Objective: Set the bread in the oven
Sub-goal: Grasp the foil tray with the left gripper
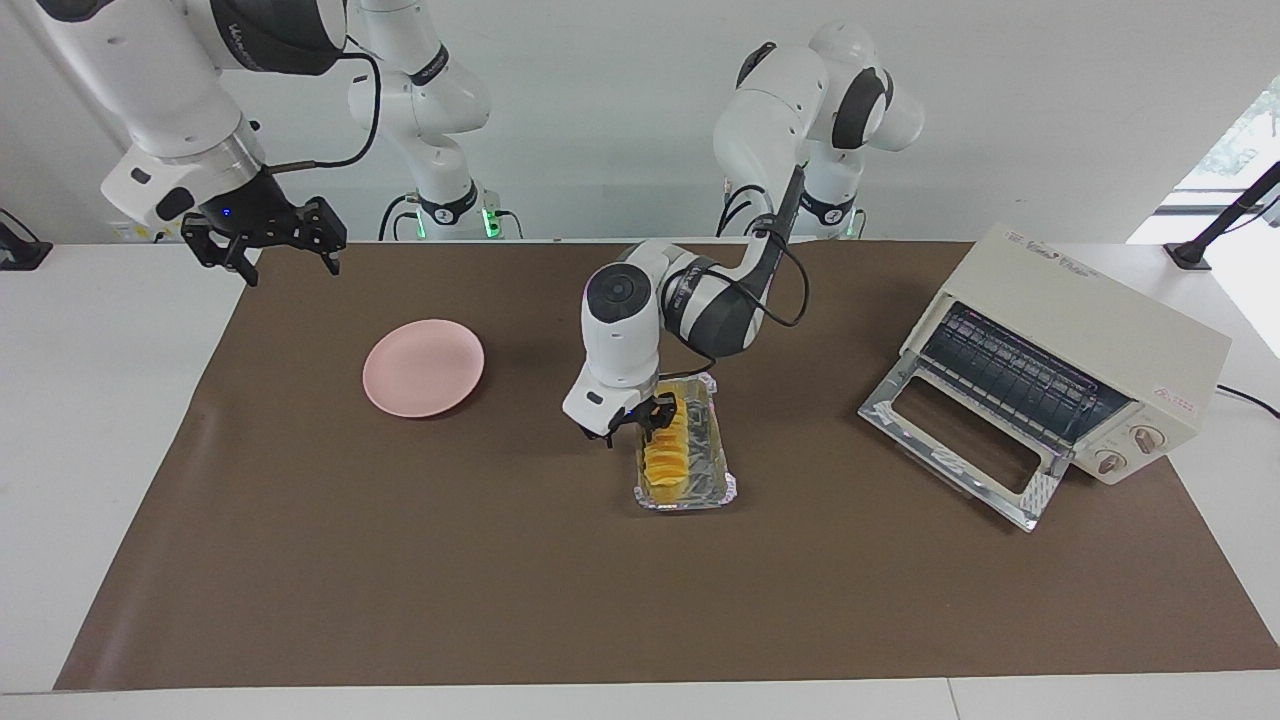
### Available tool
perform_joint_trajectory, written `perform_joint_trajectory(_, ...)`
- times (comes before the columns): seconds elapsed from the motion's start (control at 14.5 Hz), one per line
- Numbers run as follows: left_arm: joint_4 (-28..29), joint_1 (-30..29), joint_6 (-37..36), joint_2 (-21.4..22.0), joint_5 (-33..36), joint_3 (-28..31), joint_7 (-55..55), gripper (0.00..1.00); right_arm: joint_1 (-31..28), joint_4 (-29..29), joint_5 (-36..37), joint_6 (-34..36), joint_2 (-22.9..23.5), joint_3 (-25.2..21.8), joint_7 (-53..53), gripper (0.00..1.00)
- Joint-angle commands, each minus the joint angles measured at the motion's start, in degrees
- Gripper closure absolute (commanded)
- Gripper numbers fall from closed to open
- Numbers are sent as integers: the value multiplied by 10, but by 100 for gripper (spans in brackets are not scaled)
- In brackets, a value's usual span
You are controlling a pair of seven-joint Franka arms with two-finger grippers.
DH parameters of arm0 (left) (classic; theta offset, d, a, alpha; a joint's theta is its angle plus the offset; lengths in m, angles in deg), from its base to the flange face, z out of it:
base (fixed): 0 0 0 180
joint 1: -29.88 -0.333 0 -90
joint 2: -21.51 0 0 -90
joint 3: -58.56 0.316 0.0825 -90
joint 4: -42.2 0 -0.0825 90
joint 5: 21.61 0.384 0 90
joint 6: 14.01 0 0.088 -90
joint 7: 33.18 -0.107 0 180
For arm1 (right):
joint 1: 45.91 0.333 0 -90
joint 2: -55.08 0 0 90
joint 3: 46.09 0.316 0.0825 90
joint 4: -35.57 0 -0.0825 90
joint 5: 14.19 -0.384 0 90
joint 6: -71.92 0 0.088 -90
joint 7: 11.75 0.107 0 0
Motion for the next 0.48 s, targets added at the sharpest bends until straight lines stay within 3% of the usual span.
perform_joint_trajectory(0.0, 44, 1, 16, 16, 11, 4, 4, 40, -20, 9, 3, -3, -12, 11, -5, 0)
perform_joint_trajectory(0.14, 58, 6, 31, 20, 10, 4, 5, 49, -18, 10, 5, -3, -11, 12, -5, 0)
perform_joint_trajectory(0.28, 59, 7, 32, 21, 10, 3, 8, 100, -17, 9, 3, -1, -11, 12, -5, 0)
perform_joint_trajectory(0.41, 59, 1, 36, 21, 10, 3, 8, 100, -16, 7, 4, 0, -12, 12, -5, 0)
